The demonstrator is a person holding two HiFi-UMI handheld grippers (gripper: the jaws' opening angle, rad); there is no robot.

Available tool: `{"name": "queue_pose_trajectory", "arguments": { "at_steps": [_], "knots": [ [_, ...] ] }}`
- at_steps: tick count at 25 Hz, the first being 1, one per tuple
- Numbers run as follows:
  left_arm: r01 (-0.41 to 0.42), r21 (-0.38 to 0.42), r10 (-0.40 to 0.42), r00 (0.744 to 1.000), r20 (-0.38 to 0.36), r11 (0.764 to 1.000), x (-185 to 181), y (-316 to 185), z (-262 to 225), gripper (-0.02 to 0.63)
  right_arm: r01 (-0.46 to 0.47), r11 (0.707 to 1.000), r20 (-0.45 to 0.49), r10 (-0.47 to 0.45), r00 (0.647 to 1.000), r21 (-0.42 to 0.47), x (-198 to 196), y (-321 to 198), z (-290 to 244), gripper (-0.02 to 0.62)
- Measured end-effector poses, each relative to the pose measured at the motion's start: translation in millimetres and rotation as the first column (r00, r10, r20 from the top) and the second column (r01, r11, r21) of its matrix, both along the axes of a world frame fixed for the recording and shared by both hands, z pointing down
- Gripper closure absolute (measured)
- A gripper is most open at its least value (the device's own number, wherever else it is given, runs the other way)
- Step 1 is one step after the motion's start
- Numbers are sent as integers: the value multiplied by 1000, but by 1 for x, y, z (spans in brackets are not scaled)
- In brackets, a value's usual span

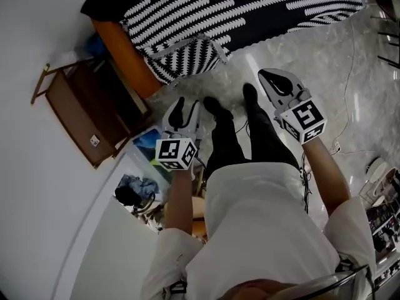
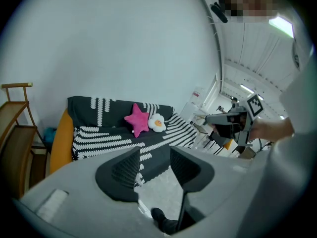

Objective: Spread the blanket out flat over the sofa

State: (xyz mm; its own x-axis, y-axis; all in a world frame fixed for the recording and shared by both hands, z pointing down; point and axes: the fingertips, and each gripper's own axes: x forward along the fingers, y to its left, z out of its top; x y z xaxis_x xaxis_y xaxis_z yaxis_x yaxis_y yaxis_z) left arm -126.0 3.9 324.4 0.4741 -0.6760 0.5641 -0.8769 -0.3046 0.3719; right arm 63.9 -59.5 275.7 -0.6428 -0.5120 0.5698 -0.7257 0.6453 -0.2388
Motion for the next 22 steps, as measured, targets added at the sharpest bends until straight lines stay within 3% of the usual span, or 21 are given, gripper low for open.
{"name": "queue_pose_trajectory", "arguments": {
  "at_steps": [11,22],
  "knots": [
    [-76,-76,77,997,12,994,46,-34,149,404,-27,996,-13,26,1000,-90,30,4,131,598],
    [-52,-170,60,997,42,984,71,-65,307,403,19,987,-17,-22,1000,-163,48,-5,265,598]
  ]
}}
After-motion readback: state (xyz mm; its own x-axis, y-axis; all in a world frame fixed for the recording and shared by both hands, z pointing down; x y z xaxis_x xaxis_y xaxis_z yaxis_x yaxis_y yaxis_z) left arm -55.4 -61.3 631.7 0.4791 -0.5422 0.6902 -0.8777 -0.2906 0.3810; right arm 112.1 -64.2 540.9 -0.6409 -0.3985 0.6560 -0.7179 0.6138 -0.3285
